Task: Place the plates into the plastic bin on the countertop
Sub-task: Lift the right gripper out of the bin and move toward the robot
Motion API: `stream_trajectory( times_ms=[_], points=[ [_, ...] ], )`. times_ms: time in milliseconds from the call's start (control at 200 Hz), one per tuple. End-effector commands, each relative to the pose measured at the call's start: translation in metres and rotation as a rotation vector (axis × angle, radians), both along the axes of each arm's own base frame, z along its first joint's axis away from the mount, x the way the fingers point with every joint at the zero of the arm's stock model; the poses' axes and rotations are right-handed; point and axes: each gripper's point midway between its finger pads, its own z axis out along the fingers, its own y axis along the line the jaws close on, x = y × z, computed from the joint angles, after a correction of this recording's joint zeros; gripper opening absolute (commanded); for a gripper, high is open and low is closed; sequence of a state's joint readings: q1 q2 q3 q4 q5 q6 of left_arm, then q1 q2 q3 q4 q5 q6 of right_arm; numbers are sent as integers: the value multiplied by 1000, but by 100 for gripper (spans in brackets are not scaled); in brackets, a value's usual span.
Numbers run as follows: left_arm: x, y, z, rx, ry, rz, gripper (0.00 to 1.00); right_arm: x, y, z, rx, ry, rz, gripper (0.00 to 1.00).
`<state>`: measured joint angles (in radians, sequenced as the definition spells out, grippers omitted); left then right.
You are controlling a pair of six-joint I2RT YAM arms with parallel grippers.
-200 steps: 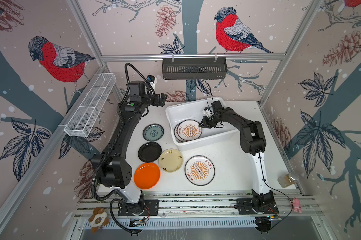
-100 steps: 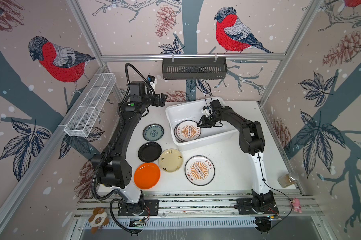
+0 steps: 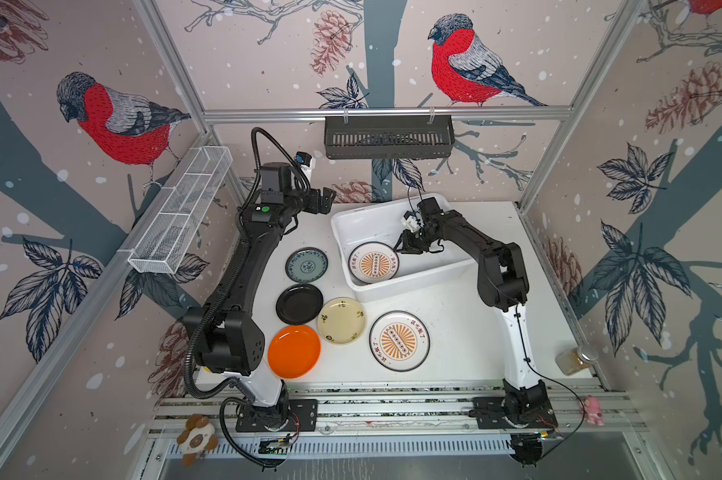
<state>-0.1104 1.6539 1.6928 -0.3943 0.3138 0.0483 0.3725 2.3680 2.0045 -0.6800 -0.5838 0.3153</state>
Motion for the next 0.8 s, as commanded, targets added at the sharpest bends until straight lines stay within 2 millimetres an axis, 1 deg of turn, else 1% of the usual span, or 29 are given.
stream_trajectory(
  times_ms=[0,90,160,265,335,480,555,670,690,700,715,751,796],
  points=[
    [2,-1,7,-10,-26,-6,96,13,-11,21,-29,-62,-43,37],
    [1,1,8,0,-29,-5,96,22,-18,51,-19,-122,-67,38],
    [0,1,6,7,-26,-3,96,25,-24,74,-11,-165,-80,38],
    [-1,2,7,14,-27,1,96,18,-30,107,0,-219,-83,38],
    [-1,3,6,19,-23,5,96,8,-33,128,5,-250,-81,38],
    [-2,6,9,45,-28,7,96,-26,-40,175,53,-312,-71,39],
    [-2,5,11,60,-32,0,96,-49,-46,192,73,-333,-65,40],
    [-4,5,17,67,-34,-3,96,-88,-56,210,106,-362,-70,41],
    [-4,6,18,64,-33,-1,96,-94,-56,210,111,-361,-70,42],
    [-4,6,19,62,-34,0,96,-99,-58,213,117,-369,-71,43],
    [-4,5,19,59,-31,0,96,-103,-58,213,122,-369,-70,43],
    [-5,5,21,54,-28,-1,96,-117,-61,219,142,-384,-77,44],
    [-7,4,24,46,-22,-2,97,-133,-64,220,167,-390,-86,46]
  ],
)
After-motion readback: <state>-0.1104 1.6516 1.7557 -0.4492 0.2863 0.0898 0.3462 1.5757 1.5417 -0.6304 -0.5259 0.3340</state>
